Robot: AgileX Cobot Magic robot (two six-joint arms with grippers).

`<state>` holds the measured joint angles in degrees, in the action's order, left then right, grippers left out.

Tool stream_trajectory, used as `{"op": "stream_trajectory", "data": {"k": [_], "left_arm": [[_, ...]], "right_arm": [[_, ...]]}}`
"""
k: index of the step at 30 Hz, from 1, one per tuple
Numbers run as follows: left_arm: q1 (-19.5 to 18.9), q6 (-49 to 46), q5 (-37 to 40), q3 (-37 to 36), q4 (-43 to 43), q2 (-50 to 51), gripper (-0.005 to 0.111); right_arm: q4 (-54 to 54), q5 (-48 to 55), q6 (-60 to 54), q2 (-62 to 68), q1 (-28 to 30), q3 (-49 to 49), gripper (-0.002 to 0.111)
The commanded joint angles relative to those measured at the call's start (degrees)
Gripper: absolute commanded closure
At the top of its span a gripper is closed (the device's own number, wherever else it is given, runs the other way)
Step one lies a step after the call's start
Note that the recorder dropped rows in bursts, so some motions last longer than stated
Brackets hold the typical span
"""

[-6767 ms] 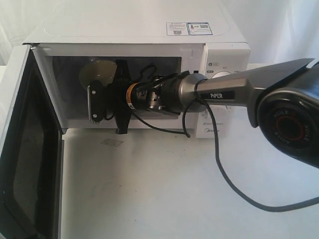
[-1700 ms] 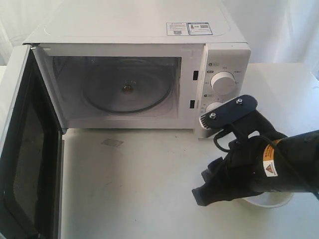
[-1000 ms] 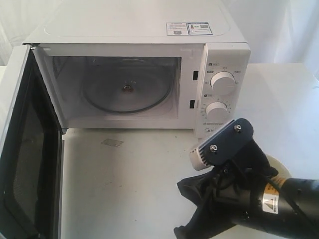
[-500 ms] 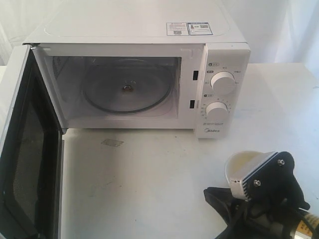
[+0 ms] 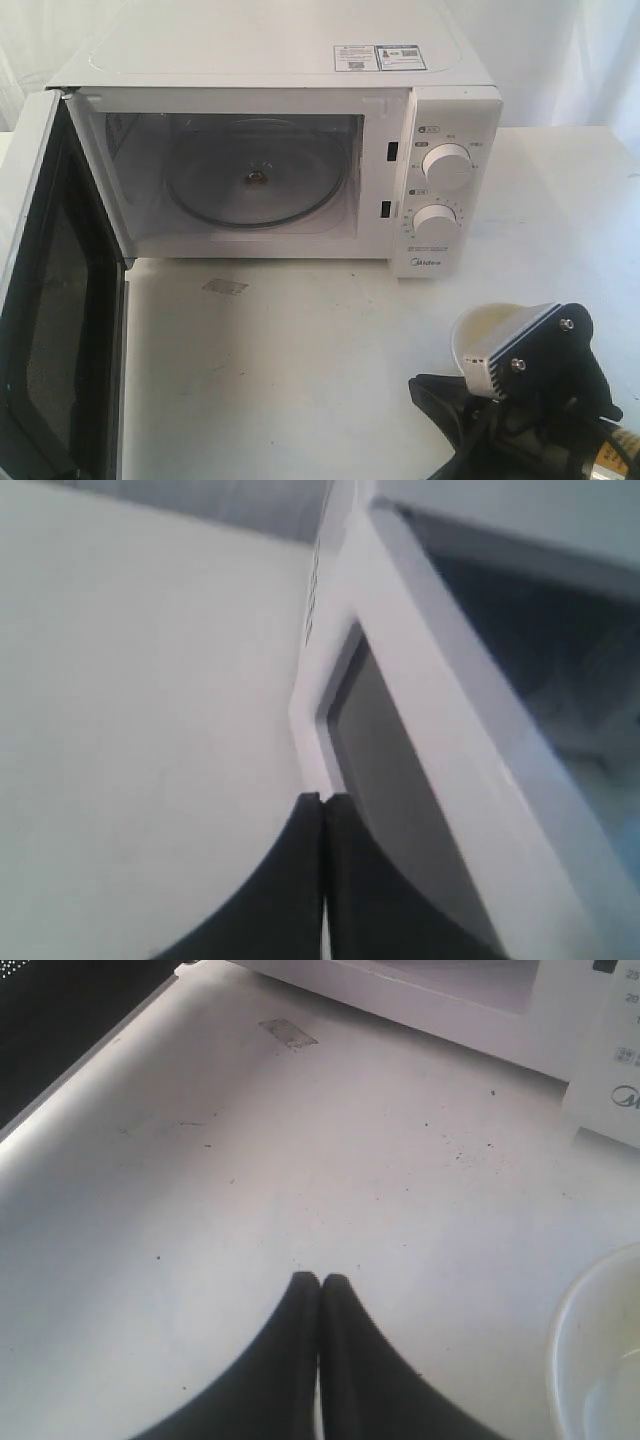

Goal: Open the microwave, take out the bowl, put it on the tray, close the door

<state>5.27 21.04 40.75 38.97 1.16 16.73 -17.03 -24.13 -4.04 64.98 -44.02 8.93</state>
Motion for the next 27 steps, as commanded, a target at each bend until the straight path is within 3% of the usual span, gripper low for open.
{"op": "stream_trajectory", "data": {"k": [1,7,13,19,24,27], "left_arm": [[0.0,-10.1,9.9,3.4,1.7,5.2,0.107],[0.0,-11.0,5.4,3.5,1.8,5.7,0.107],[0.0,-12.5,7.5,2.4,2.3,6.8,0.107],[0.0,-14.0,6.6,1.2,3.1,16.1,0.107],[0.0,-21.0,0.0,1.2,9.6,22.8,0.107],[0.0,-30.4,-2.4,1.2,17.5,26.1,0.107]], "right_arm": [[0.4,-0.8,0.4,-0.3,-0.2,-0.3,0.108],[0.4,-0.4,0.4,-0.3,-0.2,-0.3,0.108],[0.4,-0.5,1.5,-0.3,-0.2,-0.3,0.108],[0.4,-0.6,1.4,-0.3,-0.2,-0.3,0.108],[0.4,-0.4,1.4,-0.3,-0.2,-0.3,0.108],[0.4,-0.4,1.4,-0.3,-0.2,-0.3,0.108]]}}
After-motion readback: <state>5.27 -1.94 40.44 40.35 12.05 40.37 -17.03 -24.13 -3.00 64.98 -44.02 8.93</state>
